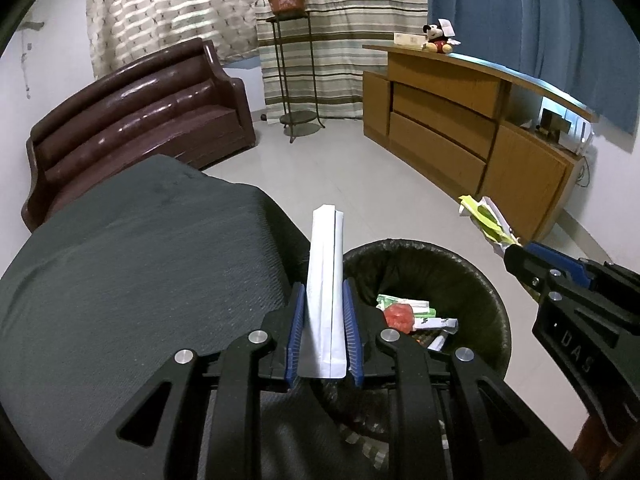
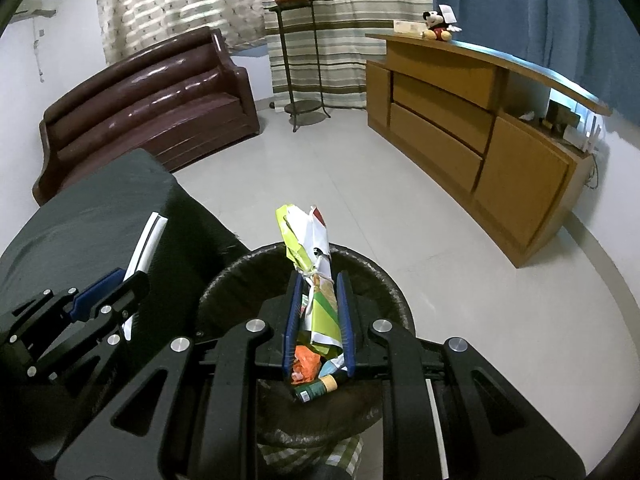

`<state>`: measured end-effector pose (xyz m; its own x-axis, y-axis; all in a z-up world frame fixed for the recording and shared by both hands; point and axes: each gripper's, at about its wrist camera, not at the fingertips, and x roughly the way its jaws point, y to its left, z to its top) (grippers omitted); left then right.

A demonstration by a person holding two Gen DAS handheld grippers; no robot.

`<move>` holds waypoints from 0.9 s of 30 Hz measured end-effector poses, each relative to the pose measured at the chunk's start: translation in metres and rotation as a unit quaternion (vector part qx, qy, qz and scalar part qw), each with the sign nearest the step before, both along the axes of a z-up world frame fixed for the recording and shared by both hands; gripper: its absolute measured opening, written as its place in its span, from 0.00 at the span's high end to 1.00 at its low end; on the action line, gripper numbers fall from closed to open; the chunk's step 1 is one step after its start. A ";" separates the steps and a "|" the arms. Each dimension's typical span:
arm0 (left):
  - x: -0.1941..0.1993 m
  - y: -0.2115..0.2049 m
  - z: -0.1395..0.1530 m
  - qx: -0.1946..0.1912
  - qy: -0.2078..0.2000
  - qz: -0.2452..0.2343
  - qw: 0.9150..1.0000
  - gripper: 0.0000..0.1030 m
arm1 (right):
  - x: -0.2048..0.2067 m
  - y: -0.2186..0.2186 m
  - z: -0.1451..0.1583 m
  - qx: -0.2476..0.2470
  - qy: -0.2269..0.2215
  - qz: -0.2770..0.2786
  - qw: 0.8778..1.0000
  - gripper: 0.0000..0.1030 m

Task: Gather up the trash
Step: 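Open both grippers over the black bin to drop both wrappers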

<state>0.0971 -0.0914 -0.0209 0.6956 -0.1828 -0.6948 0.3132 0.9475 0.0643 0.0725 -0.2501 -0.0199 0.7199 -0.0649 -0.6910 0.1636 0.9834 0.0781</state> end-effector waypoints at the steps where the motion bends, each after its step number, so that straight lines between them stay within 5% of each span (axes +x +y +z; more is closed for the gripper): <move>1: 0.001 -0.001 -0.001 0.001 0.002 0.000 1.000 0.77 | 0.000 0.001 -0.001 0.001 0.001 -0.001 1.000 0.81; 4: 0.004 -0.002 -0.004 0.004 0.009 0.004 1.000 0.57 | 0.003 -0.001 -0.006 0.005 0.006 -0.005 1.000 0.65; 9: 0.004 -0.001 -0.003 0.000 0.011 0.008 1.000 0.48 | 0.003 -0.002 -0.009 0.003 0.006 -0.008 1.000 0.63; 27: -0.018 0.016 0.014 -0.005 -0.011 0.013 1.000 0.31 | -0.018 0.001 0.009 -0.015 -0.017 -0.021 1.000 0.39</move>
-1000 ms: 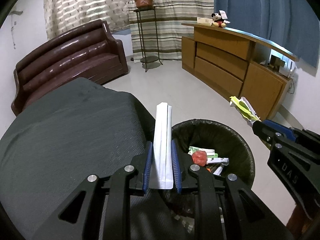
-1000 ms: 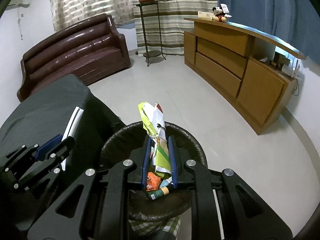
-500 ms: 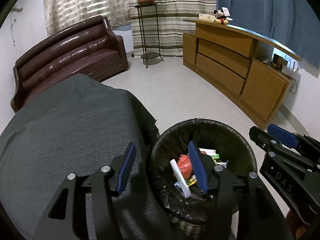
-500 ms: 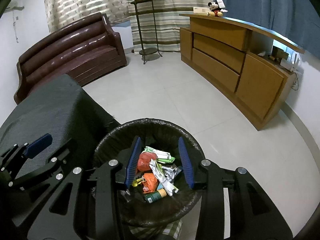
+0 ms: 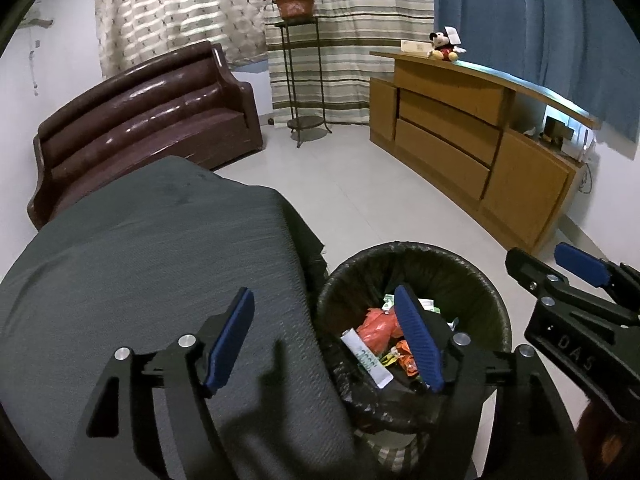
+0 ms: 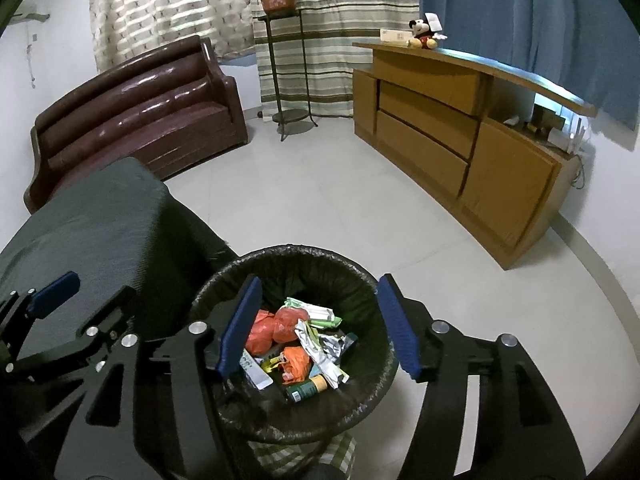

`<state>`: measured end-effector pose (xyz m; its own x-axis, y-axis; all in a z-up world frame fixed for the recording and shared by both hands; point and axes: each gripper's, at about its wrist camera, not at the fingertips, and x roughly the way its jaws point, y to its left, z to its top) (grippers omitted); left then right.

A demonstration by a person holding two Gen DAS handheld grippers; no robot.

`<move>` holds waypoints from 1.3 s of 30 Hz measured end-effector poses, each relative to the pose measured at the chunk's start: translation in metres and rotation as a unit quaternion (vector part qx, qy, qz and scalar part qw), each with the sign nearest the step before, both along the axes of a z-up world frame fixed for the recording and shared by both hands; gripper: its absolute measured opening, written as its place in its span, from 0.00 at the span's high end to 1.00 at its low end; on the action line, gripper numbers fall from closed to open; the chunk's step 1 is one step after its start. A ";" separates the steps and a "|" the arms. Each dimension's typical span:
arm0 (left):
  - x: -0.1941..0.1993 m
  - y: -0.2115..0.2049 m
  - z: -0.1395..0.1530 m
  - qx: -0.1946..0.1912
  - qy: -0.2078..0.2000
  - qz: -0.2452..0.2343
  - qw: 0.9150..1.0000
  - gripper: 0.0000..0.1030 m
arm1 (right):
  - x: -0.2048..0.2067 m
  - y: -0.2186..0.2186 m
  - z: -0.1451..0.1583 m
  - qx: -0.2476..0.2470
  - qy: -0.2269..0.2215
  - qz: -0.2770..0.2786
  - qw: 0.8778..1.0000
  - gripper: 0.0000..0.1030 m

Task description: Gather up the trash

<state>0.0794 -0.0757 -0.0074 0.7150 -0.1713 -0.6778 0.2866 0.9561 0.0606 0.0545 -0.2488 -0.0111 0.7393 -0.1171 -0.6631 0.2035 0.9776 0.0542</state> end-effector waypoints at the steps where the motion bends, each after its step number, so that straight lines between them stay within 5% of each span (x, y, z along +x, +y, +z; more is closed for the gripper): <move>1: -0.002 0.002 0.001 -0.001 -0.001 0.003 1.000 0.30 | -0.003 0.002 0.002 -0.002 -0.004 0.000 1.000 0.38; 39: -0.075 0.070 0.039 -0.034 -0.060 0.045 0.997 0.24 | -0.094 0.054 0.045 -0.043 -0.065 0.011 0.997 0.28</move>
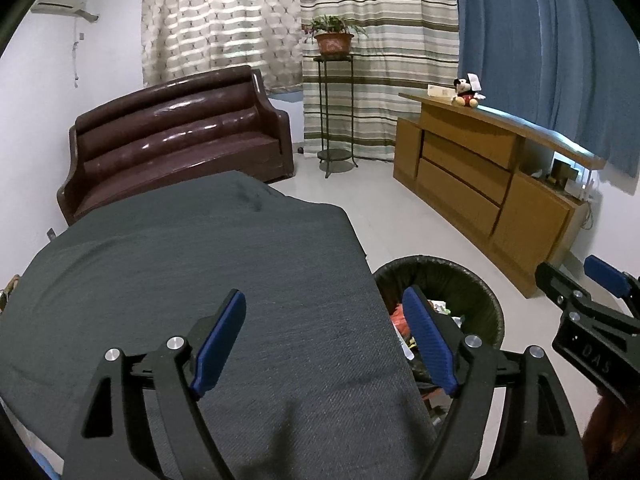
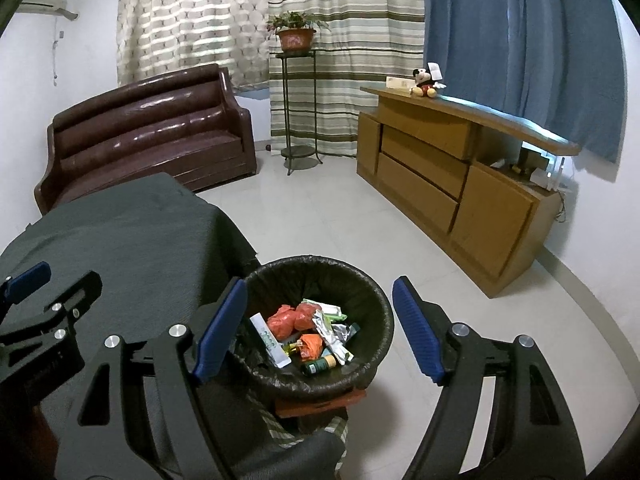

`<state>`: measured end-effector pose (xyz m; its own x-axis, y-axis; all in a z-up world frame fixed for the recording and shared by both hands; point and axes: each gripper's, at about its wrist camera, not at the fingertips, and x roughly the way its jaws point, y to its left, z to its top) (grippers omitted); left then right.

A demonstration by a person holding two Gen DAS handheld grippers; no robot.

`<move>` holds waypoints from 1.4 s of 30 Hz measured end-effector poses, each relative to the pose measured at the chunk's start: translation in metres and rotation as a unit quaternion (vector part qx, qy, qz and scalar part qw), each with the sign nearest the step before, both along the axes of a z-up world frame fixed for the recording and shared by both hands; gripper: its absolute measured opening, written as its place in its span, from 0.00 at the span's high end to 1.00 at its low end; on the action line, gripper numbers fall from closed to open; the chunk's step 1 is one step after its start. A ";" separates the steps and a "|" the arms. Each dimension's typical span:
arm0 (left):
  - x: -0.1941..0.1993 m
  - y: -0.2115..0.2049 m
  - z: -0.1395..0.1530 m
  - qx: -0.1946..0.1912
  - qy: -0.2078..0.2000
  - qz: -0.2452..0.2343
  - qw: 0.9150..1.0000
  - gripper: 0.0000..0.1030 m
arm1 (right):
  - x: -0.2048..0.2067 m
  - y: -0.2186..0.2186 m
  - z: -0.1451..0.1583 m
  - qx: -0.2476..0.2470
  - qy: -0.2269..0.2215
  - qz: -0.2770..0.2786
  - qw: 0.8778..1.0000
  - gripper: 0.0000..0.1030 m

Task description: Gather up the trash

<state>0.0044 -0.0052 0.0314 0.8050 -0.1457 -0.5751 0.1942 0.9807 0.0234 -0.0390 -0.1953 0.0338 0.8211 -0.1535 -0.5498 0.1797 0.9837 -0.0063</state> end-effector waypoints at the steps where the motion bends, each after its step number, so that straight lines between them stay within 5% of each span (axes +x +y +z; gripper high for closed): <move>1: -0.001 0.002 0.000 0.000 -0.001 -0.001 1.000 0.24 | -0.002 0.001 0.000 -0.002 0.000 -0.001 1.000 0.28; 42: -0.003 -0.014 -0.010 0.000 0.007 -0.006 1.000 0.24 | -0.009 0.001 0.000 -0.001 0.002 -0.001 1.000 0.28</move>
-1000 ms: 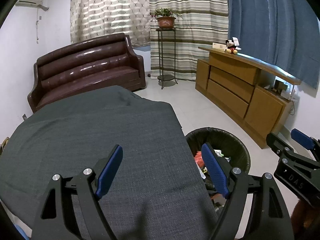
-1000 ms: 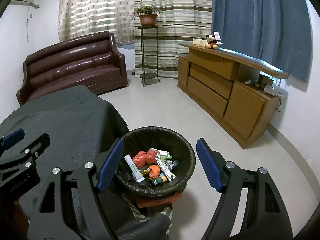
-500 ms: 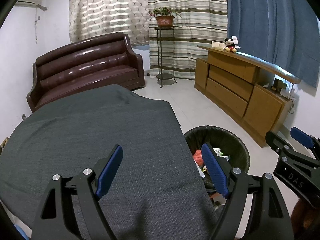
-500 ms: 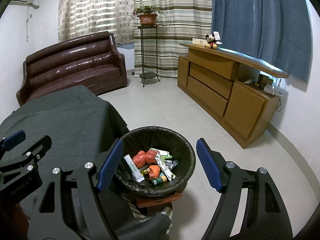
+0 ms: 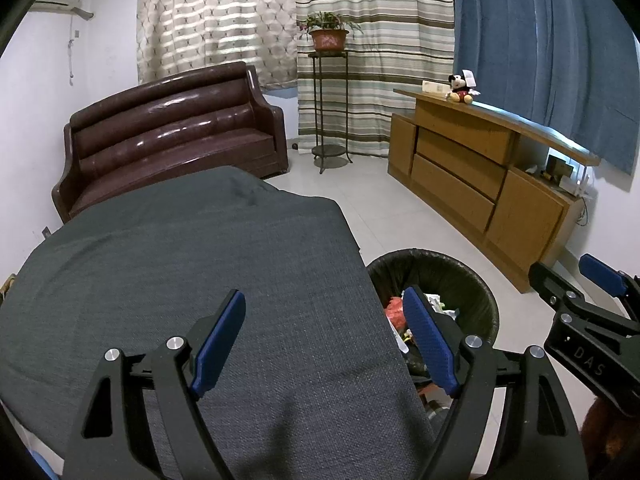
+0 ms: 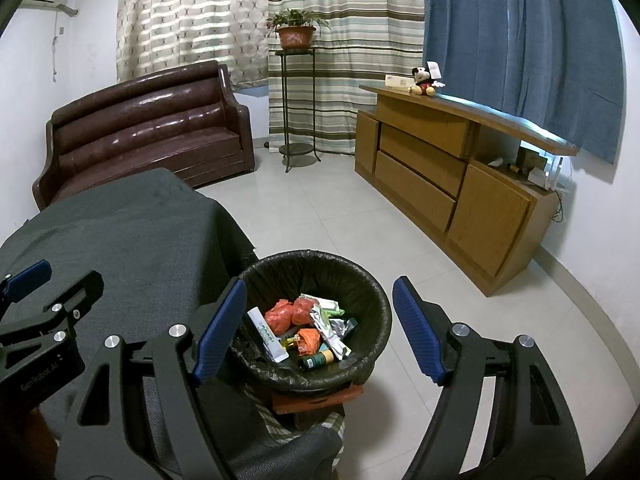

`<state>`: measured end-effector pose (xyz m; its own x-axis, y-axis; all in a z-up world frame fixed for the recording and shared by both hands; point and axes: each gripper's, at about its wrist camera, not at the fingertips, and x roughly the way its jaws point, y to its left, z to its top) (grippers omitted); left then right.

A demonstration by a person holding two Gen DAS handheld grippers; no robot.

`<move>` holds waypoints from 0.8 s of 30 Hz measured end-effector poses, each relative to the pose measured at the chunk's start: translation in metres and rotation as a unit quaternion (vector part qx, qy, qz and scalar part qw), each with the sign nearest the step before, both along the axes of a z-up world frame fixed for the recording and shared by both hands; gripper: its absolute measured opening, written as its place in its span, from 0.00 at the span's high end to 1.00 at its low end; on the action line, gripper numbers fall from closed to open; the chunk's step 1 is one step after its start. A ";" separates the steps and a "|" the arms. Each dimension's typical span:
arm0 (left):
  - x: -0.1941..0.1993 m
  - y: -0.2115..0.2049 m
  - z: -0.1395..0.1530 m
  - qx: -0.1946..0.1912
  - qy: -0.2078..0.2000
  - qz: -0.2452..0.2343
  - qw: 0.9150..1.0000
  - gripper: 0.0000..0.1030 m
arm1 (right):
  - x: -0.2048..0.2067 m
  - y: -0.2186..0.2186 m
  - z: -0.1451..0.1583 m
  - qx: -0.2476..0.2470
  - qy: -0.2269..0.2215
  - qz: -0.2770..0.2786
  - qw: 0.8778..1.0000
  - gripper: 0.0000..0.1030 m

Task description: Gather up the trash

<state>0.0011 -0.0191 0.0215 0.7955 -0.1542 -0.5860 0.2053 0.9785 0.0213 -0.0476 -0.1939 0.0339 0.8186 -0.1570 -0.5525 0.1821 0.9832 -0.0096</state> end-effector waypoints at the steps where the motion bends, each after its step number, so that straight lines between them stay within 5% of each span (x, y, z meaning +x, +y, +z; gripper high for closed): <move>1: -0.001 -0.001 -0.001 0.000 0.000 0.000 1.000 0.24 | 0.000 0.000 0.000 0.000 0.000 0.000 1.000 0.28; 24: 0.000 -0.008 -0.002 0.001 -0.001 -0.002 1.000 0.24 | -0.002 0.000 0.001 -0.001 0.001 0.000 1.000 0.28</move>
<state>0.0009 -0.0272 0.0196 0.7960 -0.1563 -0.5848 0.2092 0.9776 0.0234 -0.0499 -0.1941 0.0346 0.8178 -0.1578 -0.5535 0.1823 0.9832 -0.0109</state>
